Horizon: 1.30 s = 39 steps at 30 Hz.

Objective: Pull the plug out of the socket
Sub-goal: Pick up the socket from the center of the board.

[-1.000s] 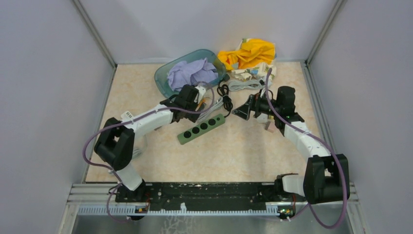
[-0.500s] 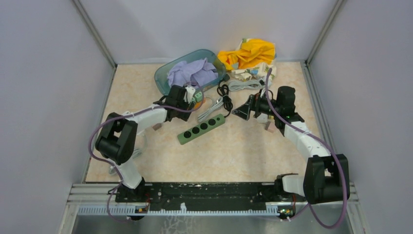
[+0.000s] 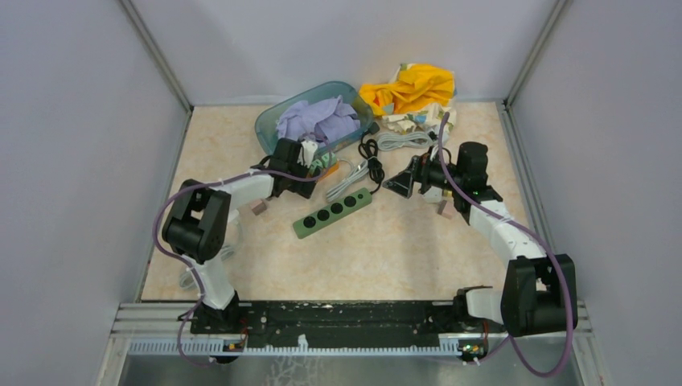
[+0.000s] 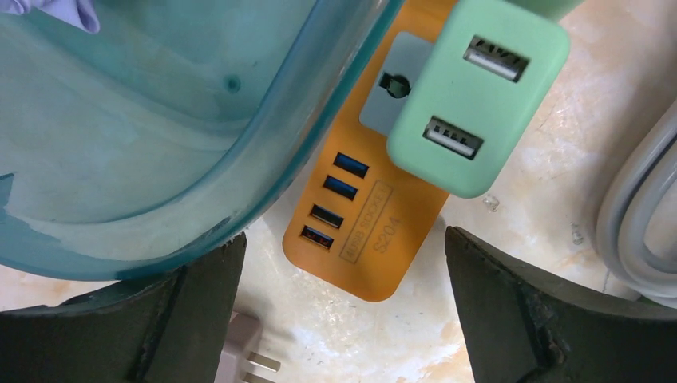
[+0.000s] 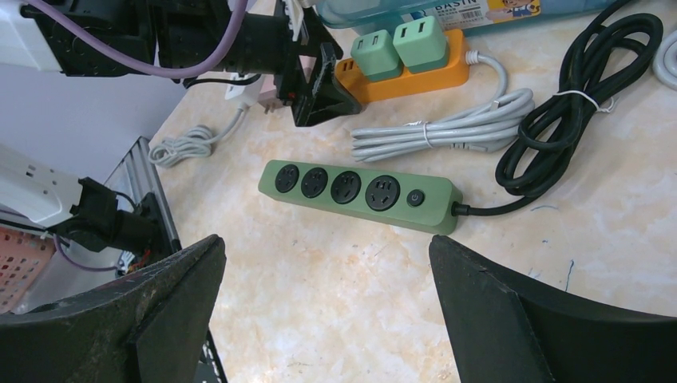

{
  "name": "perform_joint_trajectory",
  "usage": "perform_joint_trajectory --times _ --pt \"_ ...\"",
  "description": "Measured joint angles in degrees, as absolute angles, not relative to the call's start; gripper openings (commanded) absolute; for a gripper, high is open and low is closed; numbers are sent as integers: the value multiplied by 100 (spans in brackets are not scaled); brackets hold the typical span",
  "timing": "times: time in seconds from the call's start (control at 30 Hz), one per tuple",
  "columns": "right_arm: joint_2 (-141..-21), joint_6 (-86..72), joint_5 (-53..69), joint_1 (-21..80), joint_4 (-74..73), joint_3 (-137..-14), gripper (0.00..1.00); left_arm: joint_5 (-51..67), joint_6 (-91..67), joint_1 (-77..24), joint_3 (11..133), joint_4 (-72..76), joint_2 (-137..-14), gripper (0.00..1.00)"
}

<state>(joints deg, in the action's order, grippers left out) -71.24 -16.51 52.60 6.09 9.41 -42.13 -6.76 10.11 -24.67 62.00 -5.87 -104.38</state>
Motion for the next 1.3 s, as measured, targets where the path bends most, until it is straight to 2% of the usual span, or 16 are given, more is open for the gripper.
perform_joint_trajectory --times 0.43,0.6,0.77,0.83,0.9,1.07,1.13,1.3 --pt "-7124 -1653 5275 609 945 -4213 99 25 709 -2123 6202 -489 -10492 100" --pt "-7120 -1653 5284 609 967 -4213 99 231 711 -2091 6309 -513 -10656 94" --pt "-7120 -1656 5284 609 980 -4213 99 351 718 -2084 6407 -510 -10737 72" --pt "-7120 -1656 5284 609 982 -4213 99 408 722 -2084 6407 -506 -10737 57" --pt "-7120 -1653 5284 609 980 -4213 99 449 720 -2084 6405 -495 -10735 35" --pt "-7120 -1656 5284 609 982 -4213 99 591 727 -2128 6184 -373 -10580 7" --pt "-7120 -1656 5284 609 982 -4213 99 602 703 -2158 5990 -272 -10444 1" --pt "-7120 -1656 5286 609 982 -4213 99 609 609 -2180 5395 -126 -9907 1"
